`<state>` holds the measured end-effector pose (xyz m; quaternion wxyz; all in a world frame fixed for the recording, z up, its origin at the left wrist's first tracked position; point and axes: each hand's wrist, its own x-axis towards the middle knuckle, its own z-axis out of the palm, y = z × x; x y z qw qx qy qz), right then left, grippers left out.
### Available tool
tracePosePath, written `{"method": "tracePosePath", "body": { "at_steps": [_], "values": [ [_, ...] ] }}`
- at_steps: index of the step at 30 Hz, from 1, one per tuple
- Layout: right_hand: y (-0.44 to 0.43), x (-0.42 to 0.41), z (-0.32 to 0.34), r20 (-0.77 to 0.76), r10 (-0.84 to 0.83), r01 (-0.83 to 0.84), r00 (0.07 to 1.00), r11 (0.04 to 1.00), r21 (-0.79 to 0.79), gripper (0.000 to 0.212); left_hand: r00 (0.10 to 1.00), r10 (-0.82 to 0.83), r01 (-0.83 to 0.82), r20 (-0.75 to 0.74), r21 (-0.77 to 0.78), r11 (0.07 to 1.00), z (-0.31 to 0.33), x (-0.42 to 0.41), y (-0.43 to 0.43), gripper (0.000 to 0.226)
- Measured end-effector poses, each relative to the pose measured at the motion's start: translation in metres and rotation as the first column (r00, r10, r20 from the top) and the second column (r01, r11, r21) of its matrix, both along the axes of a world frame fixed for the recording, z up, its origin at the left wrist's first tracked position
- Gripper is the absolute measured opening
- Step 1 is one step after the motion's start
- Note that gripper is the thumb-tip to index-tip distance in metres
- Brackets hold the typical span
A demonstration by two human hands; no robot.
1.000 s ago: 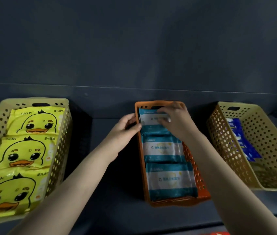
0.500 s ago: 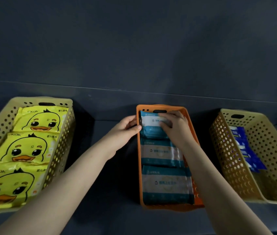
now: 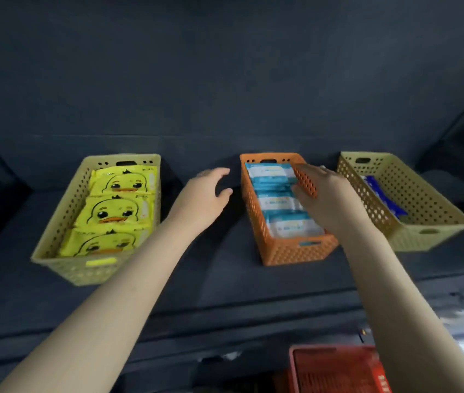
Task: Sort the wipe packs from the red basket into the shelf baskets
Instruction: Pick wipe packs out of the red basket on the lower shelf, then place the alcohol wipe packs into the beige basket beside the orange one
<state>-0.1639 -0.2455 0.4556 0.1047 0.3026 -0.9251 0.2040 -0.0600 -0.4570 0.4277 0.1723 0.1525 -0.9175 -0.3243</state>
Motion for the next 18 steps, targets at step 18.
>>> {"method": "tracePosePath", "body": {
  "at_steps": [18],
  "values": [
    [0.203, 0.284, -0.136, 0.497, -0.394, 0.404, 0.773, 0.910, 0.094, 0.042, 0.954, -0.250, 0.187, 0.166, 0.327, 0.927, -0.136, 0.234, 0.174, 0.036]
  ]
}}
